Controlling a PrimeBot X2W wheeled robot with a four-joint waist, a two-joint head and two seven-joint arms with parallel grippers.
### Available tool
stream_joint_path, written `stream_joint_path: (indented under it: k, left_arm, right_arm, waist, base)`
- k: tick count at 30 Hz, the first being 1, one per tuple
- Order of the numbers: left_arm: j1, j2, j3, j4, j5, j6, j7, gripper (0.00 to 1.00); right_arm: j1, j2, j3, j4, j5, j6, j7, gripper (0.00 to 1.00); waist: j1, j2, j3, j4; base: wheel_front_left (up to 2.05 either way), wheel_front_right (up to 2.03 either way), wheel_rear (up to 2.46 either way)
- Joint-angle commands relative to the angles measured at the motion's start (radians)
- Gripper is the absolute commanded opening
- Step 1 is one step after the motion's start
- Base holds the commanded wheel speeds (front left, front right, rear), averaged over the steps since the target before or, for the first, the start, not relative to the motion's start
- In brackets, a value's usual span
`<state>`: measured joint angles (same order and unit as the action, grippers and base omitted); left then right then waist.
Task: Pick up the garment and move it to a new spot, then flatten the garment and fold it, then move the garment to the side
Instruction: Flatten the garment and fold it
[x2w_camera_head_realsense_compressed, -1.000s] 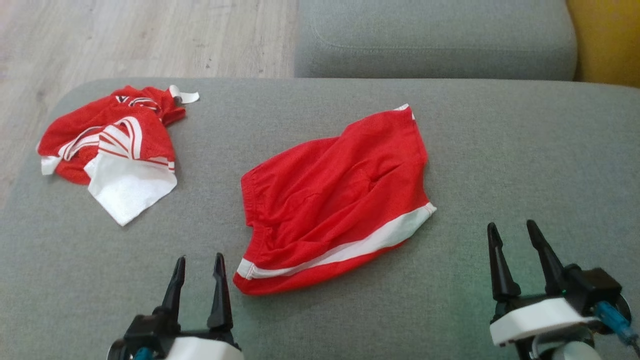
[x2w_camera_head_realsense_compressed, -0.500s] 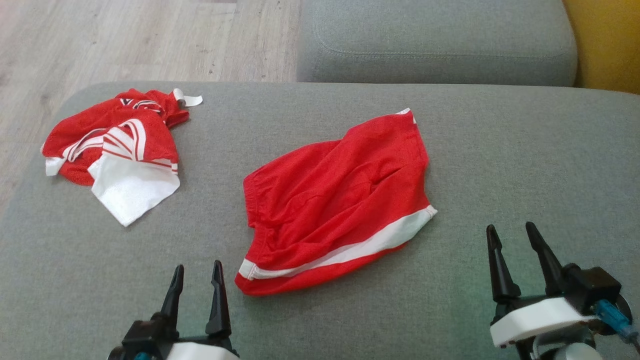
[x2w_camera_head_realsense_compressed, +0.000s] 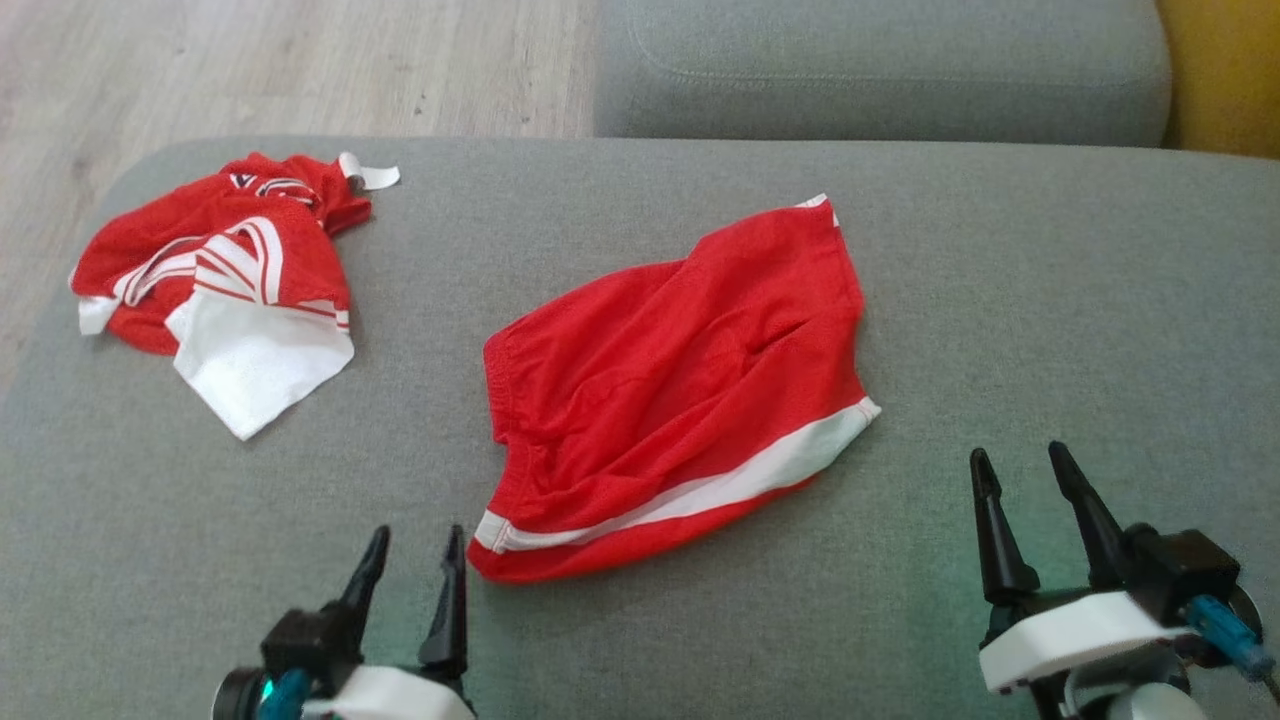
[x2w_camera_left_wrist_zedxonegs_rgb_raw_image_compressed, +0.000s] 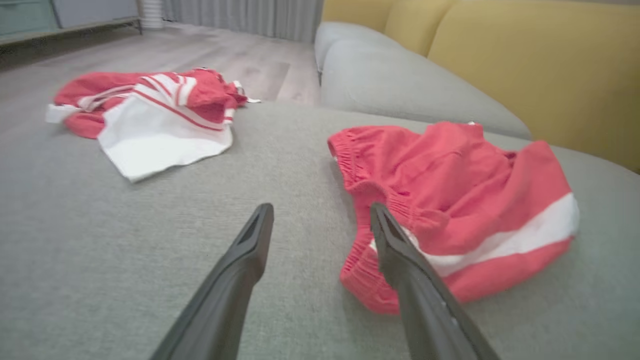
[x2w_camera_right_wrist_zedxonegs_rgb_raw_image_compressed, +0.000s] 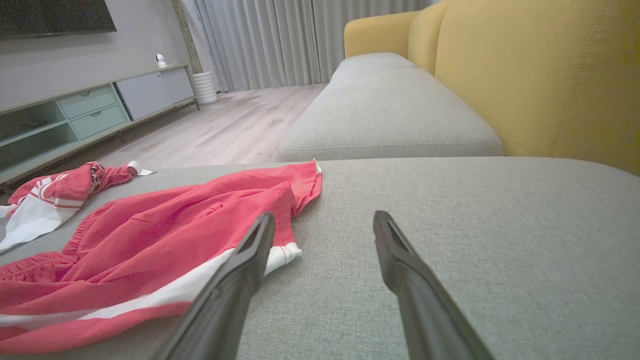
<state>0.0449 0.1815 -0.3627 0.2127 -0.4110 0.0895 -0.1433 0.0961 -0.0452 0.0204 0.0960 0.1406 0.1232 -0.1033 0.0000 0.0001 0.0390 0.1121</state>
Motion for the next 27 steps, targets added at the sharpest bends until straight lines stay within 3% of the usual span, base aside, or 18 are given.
stream_joint_path:
  k: [1, 8, 17, 18, 19, 21, 24, 27]
  left_arm:
    - [-0.061, 0.021, 0.016, -0.039, 0.01, -0.014, 0.026, 1.0]
    - [-0.102, 0.058, -0.035, -0.046, 0.003, -0.068, 0.158, 1.0]
    - [-0.153, 0.075, -0.071, -0.017, -0.005, -0.11, 0.232, 0.99]
    - [-0.157, 0.076, -0.075, -0.016, -0.006, -0.114, 0.238, 0.87]
    - [-0.161, 0.075, -0.076, -0.016, -0.007, -0.116, 0.239, 0.48]
    - [-0.165, 0.075, -0.079, -0.019, -0.009, -0.118, 0.24, 0.22]
    - [-0.171, 0.074, -0.081, -0.028, -0.01, -0.117, 0.238, 0.0]
    - [-0.175, 0.069, -0.078, -0.04, -0.012, -0.112, 0.225, 0.0]
  right_arm:
    - [-0.033, -0.005, 0.021, -0.031, -0.003, 0.008, 0.004, 1.0]
    - [-0.062, -0.005, 0.031, -0.01, -0.005, 0.008, 0.001, 1.0]
    - [-0.087, -0.005, 0.034, 0.015, -0.005, 0.008, -0.004, 1.0]
    - [-0.09, -0.005, 0.033, 0.017, -0.006, 0.008, -0.004, 1.0]
    - [-0.094, -0.005, 0.032, 0.019, -0.006, 0.008, -0.004, 1.0]
    - [-0.107, -0.005, 0.029, 0.027, -0.009, 0.008, 0.0, 1.0]
    - [-0.146, -0.005, 0.04, 0.043, -0.044, 0.008, 0.023, 1.0]
    - [-0.202, -0.005, 0.071, 0.082, -0.092, 0.008, 0.07, 1.0]
  waist:
    - [0.0, -0.0001, 0.01, 0.0]
    - [0.0, -0.0001, 0.046, -0.011]
    - [0.0, -0.0001, 0.077, -0.032]
    - [0.0, -0.0001, 0.081, -0.033]
    - [0.0, -0.0001, 0.084, -0.033]
    - [0.0, -0.0001, 0.092, -0.033]
    - [0.0, -0.0001, 0.104, -0.03]
    - [0.0, -0.0001, 0.117, -0.021]
  base:
    - [0.0, 0.0, 0.0]
    - [0.0, 0.0, 0.0]
    - [0.0, 0.0, 0.0]
    - [0.0, 0.0, 0.0]
    - [0.0, 0.0, 0.0]
    - [0.0, 0.0, 0.0]
    - [0.0, 0.0, 0.0]
    - [0.0, 0.0, 0.0]
